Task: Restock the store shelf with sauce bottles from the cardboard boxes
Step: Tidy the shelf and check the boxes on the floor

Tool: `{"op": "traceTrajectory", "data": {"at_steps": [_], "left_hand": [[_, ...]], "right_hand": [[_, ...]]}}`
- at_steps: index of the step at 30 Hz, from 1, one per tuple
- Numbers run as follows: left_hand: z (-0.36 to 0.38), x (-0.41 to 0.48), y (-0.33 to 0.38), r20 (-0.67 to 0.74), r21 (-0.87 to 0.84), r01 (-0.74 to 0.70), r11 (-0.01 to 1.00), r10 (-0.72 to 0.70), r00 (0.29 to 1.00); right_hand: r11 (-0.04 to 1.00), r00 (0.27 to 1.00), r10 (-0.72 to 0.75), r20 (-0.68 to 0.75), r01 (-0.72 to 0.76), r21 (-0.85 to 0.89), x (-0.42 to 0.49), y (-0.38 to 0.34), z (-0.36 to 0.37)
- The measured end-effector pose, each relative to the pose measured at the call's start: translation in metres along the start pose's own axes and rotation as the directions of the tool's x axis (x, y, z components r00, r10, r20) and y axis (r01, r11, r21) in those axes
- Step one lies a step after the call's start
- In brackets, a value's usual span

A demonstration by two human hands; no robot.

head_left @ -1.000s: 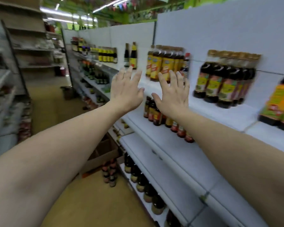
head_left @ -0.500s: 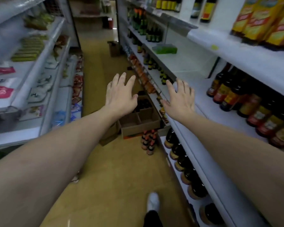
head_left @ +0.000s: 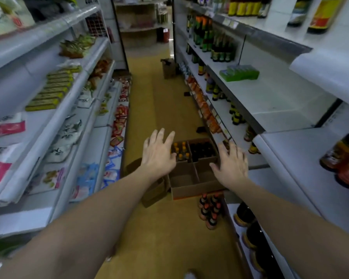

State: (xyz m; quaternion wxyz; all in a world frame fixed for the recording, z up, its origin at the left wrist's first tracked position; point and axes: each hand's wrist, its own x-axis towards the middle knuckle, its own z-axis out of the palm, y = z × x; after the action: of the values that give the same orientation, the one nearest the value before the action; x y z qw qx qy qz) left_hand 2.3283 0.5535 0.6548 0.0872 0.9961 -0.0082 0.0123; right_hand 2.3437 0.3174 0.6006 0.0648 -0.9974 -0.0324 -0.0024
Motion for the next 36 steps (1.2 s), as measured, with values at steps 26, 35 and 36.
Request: {"op": "traceTrajectory", "data": {"at_steps": [26, 35, 36], "left_hand": [[0.095, 0.36, -0.166, 0.329, -0.131, -0.156, 0.979, 0.191, 0.925], [0.158, 0.411, -0.158, 0.469, -0.12, -0.107, 0.987, 0.151, 0.87], [0.166, 0.417, -0.153, 0.483, -0.12, -0.093, 0.988, 0.14, 0.864]], "right_hand": [[0.95, 0.915, 0.291, 0.28, -0.31, 0.024, 0.3, -0.115, 0.099], [0.925, 0.842, 0.345, 0.415, -0.38, 0.002, 0.343, -0.064, 0.143], [0.924, 0.836, 0.344, 0.428, -0.382, 0.003, 0.351, -0.055, 0.15]]}}
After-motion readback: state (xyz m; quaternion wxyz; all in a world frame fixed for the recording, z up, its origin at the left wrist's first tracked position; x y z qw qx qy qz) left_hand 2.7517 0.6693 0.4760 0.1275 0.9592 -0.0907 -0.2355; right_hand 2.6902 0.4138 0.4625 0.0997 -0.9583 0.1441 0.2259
